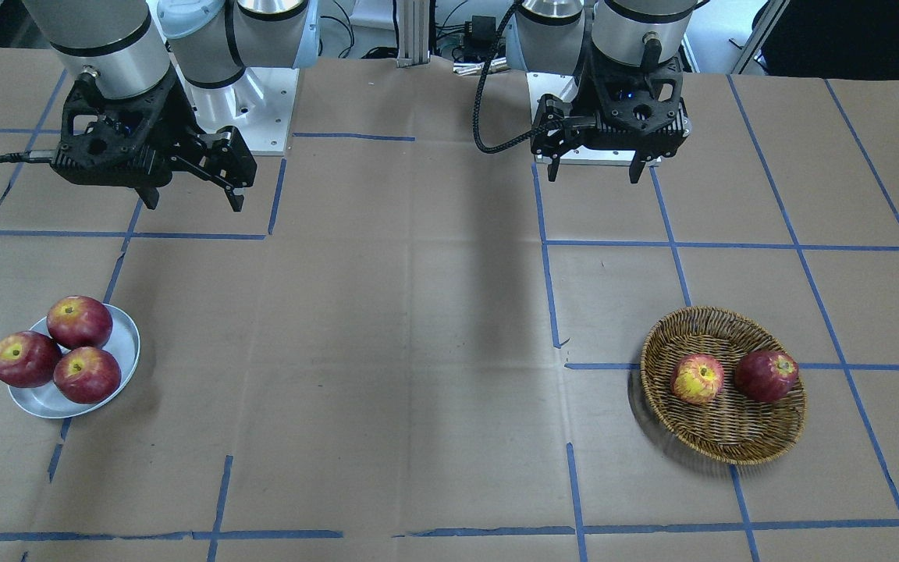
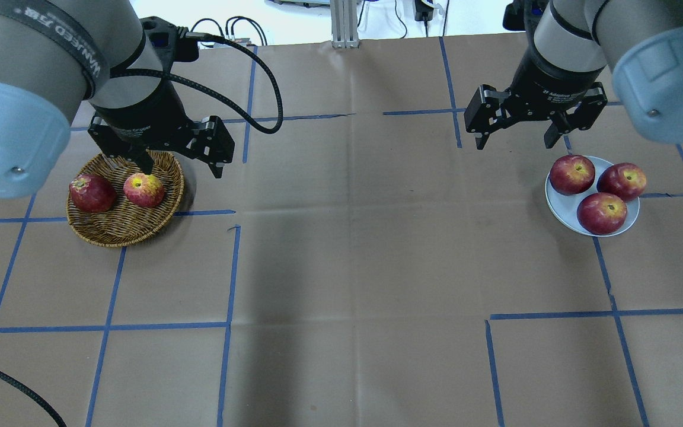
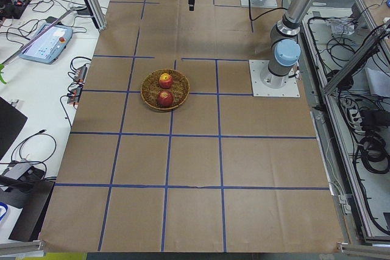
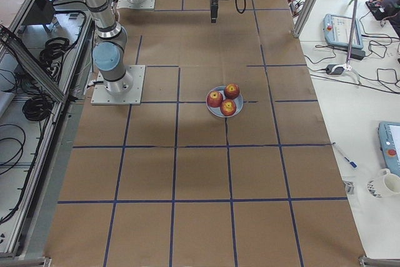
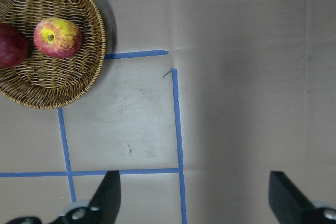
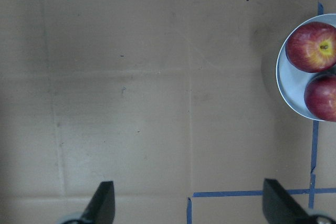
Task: Transfer apple from basket to plate
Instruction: 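Move the left gripper down over the yellow-red apple in the basket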
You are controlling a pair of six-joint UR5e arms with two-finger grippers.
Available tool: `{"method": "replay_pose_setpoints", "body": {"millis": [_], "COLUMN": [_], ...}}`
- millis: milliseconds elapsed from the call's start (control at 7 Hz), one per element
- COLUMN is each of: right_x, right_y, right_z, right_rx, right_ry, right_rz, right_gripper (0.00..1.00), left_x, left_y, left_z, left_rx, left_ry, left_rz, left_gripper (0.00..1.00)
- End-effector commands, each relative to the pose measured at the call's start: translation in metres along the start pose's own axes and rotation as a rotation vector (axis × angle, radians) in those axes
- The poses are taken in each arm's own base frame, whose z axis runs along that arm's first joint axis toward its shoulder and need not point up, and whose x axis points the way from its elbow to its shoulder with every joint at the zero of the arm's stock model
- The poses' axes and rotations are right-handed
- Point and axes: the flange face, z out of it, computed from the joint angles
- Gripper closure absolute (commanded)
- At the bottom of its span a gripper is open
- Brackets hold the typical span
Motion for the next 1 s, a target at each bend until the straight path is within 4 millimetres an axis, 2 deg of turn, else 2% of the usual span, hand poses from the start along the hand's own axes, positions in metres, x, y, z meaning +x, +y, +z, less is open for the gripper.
{"method": "replay_pose_setpoints", "body": {"millis": [0, 429, 571, 714, 857], "right_x": [0.0, 0.0, 0.0, 0.0, 0.0], "right_y": [0.0, 0.0, 0.0, 0.0, 0.0], "right_z": [0.001, 0.0, 0.0, 0.0, 0.0], "right_rx": [-0.001, 0.002, 0.002, 0.002, 0.003], "right_ry": [0.0, 0.001, 0.0, 0.001, -0.001], "right_rz": [0.0, 0.0, 0.0, 0.0, 0.0], "right_gripper": [0.0, 0.0, 0.0, 0.0, 0.0], "left_x": [0.0, 0.0, 0.0, -0.004, -0.028], "left_y": [-0.003, -0.02, -0.026, -0.047, -0.072], "left_z": [-0.001, 0.015, 0.032, 0.046, 0.069], "left_rx": [0.012, -0.021, -0.03, 0.018, 0.025], "left_ry": [0.002, 0.011, 0.008, 0.002, -0.001], "left_rz": [0.006, 0.005, 0.027, 0.12, 0.162], "left_gripper": [0.01, 0.01, 0.01, 0.01, 0.01]}}
